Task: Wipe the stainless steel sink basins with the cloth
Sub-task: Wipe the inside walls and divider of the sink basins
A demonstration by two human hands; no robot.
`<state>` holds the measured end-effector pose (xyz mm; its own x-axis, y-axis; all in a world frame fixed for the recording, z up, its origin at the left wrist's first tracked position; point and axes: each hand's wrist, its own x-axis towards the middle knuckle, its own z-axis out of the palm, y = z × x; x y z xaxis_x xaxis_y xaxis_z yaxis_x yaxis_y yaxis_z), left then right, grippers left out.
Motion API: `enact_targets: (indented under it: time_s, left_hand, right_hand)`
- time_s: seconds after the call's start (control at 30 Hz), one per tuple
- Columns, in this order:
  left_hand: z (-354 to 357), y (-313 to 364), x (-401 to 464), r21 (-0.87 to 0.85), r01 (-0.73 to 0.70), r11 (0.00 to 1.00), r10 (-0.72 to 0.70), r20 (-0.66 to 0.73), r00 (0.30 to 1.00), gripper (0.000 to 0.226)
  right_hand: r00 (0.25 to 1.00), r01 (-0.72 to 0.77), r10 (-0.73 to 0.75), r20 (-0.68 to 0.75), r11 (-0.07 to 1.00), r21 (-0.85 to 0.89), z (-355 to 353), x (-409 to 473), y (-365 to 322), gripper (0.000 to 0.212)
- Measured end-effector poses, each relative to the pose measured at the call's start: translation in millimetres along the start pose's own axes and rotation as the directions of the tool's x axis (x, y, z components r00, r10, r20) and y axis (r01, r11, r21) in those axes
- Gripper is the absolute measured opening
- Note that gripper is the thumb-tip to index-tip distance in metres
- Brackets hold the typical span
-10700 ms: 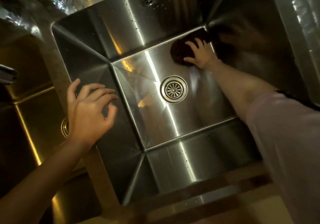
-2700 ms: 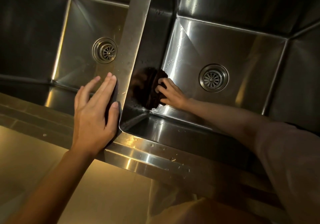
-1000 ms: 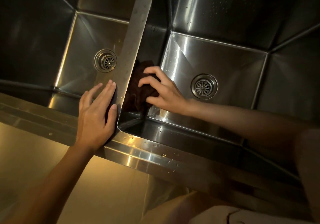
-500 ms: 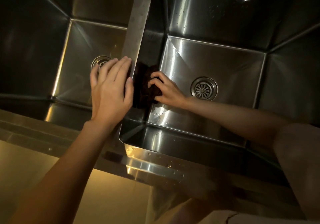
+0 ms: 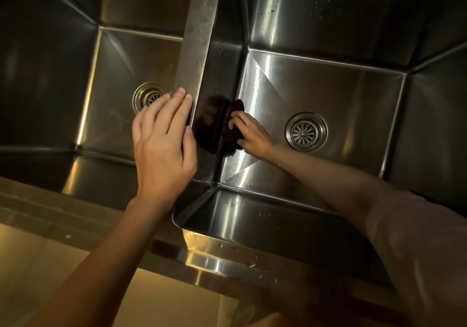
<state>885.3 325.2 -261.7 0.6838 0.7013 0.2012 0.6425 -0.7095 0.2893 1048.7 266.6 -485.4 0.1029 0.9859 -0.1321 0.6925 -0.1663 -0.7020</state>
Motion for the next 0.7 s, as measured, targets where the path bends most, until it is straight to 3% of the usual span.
enact_targets:
  time_s: [0.1,0.2,0.47,0.57,0.7]
  left_hand:
    - [0.0,-0.4,-0.6,-0.009,0.01,1.0,-0.01,0.01,1.0,0.044]
    - [-0.5,-0.4,-0.6,-0.011,0.014,1.0,-0.014,0.017,1.0,0.045]
    - [-2.3,1.2,0.8,-0.005,0.017,1.0,-0.016,0.039,0.999,0.044]
    - [-3.1,2.1,1.2,-0.012,0.024,1.0,-0.023,0.034,0.999,0.044]
    - [-3.0,2.8,1.6,-0.029,0.022,0.999,-0.021,0.026,0.999,0.043]
  right_hand:
    - [0.999,0.011,-0.008,-0.05,0.999,0.045,-4.7,-3.4,-6.8,0.051]
    - [0.984,0.136,-0.129,-0.125,0.989,0.053,-25.9,-8.5,-22.5,0.047]
    - [0.859,0.382,-0.308,-0.409,0.918,0.109,-125.0,-17.7,-102.0,0.04]
    - [0.862,0.394,-0.333,-0.381,0.914,0.092,-132.0,-13.8,-103.4,0.041]
    - [0.928,0.285,-0.249,-0.277,0.953,0.097,-106.5,-1.0,-74.6,0.045]
